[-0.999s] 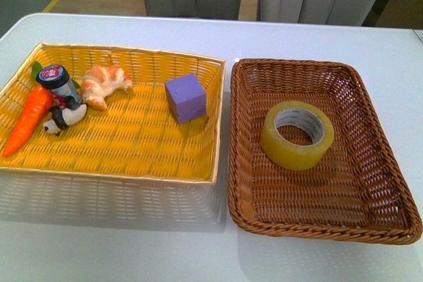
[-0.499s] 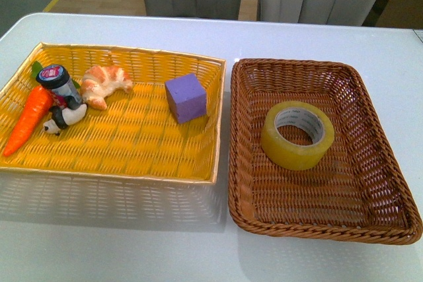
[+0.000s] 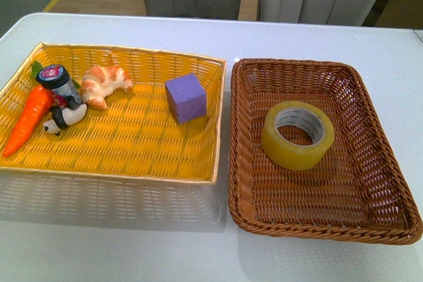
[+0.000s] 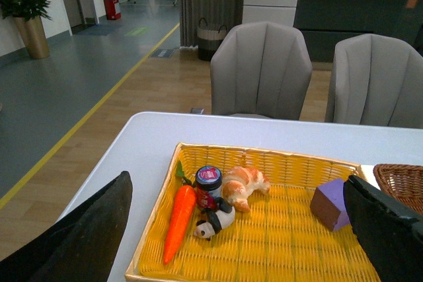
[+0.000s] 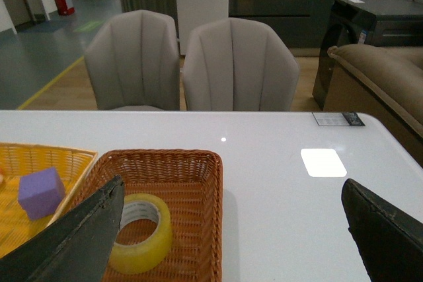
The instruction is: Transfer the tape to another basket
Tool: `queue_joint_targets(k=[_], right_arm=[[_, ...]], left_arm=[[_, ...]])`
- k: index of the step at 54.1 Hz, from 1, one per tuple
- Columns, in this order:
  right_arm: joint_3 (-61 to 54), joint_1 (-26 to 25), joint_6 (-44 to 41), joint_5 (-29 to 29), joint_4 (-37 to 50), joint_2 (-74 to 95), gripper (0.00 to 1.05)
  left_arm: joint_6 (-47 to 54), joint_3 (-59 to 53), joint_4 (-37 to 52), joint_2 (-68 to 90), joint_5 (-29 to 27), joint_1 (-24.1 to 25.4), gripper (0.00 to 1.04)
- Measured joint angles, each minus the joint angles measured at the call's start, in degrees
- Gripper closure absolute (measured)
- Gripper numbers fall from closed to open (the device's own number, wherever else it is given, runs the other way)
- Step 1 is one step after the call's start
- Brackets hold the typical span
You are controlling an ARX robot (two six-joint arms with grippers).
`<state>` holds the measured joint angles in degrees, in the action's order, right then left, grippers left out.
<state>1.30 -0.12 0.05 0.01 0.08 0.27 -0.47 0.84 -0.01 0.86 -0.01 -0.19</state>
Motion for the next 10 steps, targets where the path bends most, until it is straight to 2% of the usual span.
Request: queue_joint_targets(k=[10], right_arm=[[0.00,0.00,0.00,0.00,0.00,0.00,0.09]], left_arm=[[0.00,0.00,0.00,0.00,0.00,0.00,0.09]])
